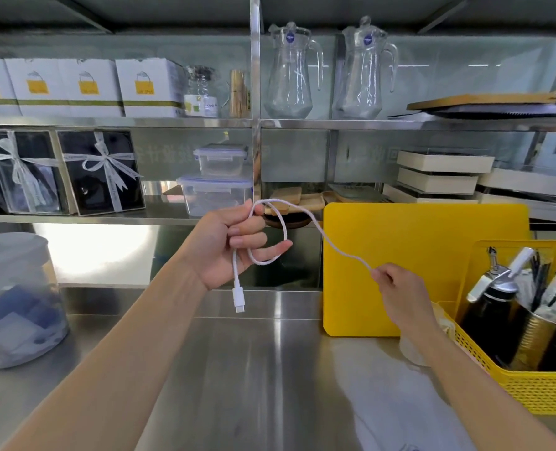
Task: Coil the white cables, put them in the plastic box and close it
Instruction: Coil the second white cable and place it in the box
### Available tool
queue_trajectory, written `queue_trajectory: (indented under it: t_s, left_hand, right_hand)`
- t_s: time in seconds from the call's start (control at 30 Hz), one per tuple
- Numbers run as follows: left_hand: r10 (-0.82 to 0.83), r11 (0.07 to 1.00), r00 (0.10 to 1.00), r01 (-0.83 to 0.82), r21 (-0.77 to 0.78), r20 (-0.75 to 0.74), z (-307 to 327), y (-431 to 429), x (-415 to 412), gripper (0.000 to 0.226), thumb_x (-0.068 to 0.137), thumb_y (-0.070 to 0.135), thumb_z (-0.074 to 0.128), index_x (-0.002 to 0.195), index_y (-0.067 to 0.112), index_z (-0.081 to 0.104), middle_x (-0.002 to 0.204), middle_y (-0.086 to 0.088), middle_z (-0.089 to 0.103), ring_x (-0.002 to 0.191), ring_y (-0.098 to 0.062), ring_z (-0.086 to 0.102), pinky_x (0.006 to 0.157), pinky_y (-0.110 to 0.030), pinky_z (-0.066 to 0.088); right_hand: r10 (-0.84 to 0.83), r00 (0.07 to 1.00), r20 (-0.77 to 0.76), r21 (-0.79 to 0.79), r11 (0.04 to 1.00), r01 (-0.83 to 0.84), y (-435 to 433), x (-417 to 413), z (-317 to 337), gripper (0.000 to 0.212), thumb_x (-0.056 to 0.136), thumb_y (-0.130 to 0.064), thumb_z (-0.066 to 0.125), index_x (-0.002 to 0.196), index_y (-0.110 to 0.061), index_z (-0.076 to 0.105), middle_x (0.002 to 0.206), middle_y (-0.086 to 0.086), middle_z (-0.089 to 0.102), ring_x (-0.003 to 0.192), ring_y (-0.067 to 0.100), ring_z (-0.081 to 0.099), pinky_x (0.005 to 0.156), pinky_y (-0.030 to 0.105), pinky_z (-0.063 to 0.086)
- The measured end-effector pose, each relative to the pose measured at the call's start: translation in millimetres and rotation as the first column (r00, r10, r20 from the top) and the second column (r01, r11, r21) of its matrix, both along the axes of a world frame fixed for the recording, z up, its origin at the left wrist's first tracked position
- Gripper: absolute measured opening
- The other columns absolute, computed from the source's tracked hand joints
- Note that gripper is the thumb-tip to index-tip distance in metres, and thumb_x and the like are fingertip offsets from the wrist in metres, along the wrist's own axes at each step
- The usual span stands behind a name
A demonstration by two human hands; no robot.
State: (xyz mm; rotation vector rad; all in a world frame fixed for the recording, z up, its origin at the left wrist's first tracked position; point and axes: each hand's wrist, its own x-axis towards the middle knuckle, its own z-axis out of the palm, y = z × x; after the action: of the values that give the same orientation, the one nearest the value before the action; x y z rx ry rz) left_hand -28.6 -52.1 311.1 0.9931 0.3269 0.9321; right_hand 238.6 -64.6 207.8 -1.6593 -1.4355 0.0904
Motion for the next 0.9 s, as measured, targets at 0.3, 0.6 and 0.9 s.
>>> queue_trajectory:
  t_s: [0.3, 0.6, 0.9]
  left_hand:
    - [0.158, 0.981, 0.983, -0.146, 0.127, -0.092, -1.2, -5.4, 10.0, 0.021, 0.100, 0.020, 0.033, 0.084, 0.011, 0.045, 0.054, 0.004, 0.043, 0.033, -0.003, 0.037, 0.045, -0.029, 0.056]
    - [0.139, 0.983, 0.915, -0.080, 0.166, -0.379, -19.9, -26.9, 21.2, 0.020, 0.100, 0.015, 0.035, 0.089, 0.005, 0.047, 0.064, -0.011, 0.068, 0.049, -0.016, 0.065, 0.051, -0.033, 0.059]
    - [0.322, 0.919, 0.675, -0.052, 0.392, -0.664, -24.9, -34.3, 18.7, 0.030, 0.102, 0.018, 0.033, 0.081, 0.006, 0.050, 0.060, -0.009, 0.066, 0.047, -0.017, 0.057, 0.049, -0.025, 0.049]
  right_hand:
    - [0.507, 0.463, 0.727, -0.459, 0.860, -0.221, -38.8, -49.0, 37.4, 0.023, 0.094, -0.031, 0.043, 0.091, -0.015, 0.061, 0.084, 0.000, 0.056, 0.080, 0.018, 0.051, 0.066, 0.034, 0.040]
    - [0.505, 0.684, 0.527, 0.042, 0.788, -0.614, -60.0, -68.7, 69.6, 0.030, 0.085, -0.039, 0.050, 0.096, -0.015, 0.064, 0.075, -0.002, 0.071, 0.062, 0.010, 0.056, 0.052, 0.027, 0.044]
    - [0.355, 0.622, 0.698, 0.148, 0.779, -0.610, -71.4, -66.8, 72.3, 0.029, 0.085, -0.038, 0.045, 0.075, -0.016, 0.059, 0.056, -0.003, 0.060, 0.044, 0.012, 0.046, 0.037, 0.031, 0.038]
